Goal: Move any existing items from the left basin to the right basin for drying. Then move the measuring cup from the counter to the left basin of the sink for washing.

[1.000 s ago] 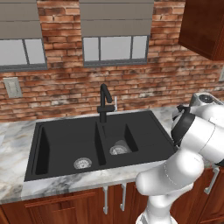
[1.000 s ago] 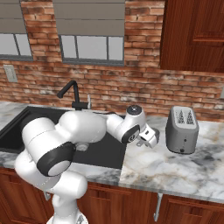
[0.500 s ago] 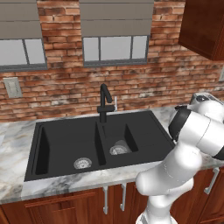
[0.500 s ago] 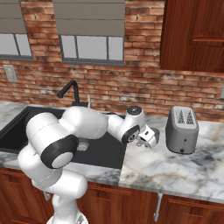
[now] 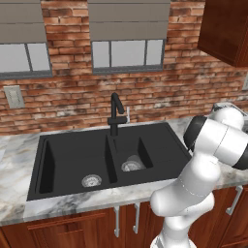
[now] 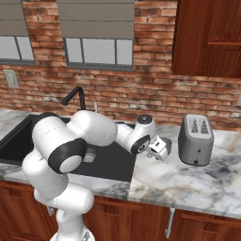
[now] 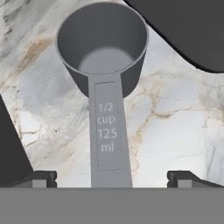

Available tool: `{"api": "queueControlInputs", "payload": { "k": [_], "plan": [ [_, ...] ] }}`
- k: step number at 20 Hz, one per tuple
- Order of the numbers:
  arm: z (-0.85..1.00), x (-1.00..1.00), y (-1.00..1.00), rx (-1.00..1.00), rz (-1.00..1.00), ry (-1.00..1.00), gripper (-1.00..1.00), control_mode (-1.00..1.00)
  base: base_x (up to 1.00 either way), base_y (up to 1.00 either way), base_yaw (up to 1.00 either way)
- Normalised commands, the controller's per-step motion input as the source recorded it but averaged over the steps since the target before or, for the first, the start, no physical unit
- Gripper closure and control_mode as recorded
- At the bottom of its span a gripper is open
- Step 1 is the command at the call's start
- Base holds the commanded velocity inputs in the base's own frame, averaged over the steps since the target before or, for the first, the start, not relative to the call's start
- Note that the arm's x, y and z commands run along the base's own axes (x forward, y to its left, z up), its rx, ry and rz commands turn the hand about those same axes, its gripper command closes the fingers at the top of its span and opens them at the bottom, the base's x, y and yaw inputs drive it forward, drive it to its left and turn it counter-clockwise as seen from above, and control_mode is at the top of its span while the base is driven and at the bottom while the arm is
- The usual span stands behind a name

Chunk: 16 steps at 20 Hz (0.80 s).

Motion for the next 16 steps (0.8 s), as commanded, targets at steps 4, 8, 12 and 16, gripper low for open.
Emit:
{"api": "queueControlInputs", "payload": {
  "k": [4, 8, 12, 16],
  "plan": [
    [-0.13, 0.02, 0.0, 0.0, 0.0, 0.02, -1.0, -1.0, 0.0, 0.0, 0.0],
    [-0.14, 0.03, 0.0, 0.0, 0.0, 0.04, -1.0, -1.0, 0.0, 0.0, 0.0],
    [-0.12, 0.01, 0.0, 0.0, 0.0, 0.02, -1.0, -1.0, 0.0, 0.0, 0.0],
    [-0.04, 0.07, 0.0, 0.0, 0.03, 0.0, -1.0, -1.0, 0.0, 0.0, 0.0]
  ]
}}
